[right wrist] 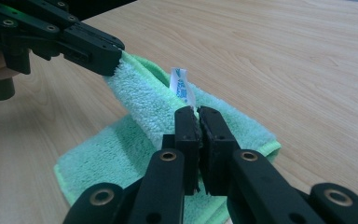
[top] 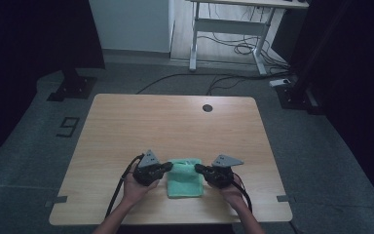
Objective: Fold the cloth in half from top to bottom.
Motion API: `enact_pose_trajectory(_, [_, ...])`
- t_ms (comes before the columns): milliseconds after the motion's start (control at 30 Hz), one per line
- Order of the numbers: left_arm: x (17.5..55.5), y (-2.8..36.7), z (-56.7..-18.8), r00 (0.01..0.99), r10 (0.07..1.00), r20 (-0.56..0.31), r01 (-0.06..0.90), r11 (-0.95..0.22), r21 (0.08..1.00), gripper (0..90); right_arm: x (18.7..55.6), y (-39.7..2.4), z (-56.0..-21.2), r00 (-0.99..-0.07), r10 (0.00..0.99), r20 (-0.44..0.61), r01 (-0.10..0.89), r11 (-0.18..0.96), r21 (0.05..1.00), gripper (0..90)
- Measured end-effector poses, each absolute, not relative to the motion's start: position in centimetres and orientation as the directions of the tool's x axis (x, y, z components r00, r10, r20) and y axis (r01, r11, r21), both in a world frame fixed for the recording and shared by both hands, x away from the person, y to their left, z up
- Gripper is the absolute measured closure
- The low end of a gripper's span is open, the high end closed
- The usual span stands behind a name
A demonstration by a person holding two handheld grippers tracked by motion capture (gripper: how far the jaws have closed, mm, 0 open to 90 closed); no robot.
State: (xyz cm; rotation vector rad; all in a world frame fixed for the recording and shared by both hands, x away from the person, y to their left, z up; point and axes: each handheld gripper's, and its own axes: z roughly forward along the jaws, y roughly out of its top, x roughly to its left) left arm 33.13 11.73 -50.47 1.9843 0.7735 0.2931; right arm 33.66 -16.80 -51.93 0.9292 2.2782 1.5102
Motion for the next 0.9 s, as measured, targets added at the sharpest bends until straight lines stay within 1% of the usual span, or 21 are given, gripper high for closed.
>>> enact_pose_trajectory(267, [32.1,11.7,-50.9,0.778,0.618,-0.112,0.399,-0.349,0.848,87.0,32.9,-17.1,-52.1,-0.772,0.622,0.134,0.366,0.262,0.893,85.8])
enact_pose_trajectory(567, [31.0,11.5,-51.9,0.784,0.609,-0.122,0.411,-0.361,0.837,86.8,31.9,-17.3,-53.1,-0.780,0.609,0.145,0.379,0.275,0.884,85.7])
enact_pose_trajectory(900, [30.2,11.3,-52.6,0.791,0.601,-0.114,0.413,-0.387,0.825,86.6,30.8,-17.4,-54.2,-0.786,0.599,0.153,0.392,0.291,0.873,85.7])
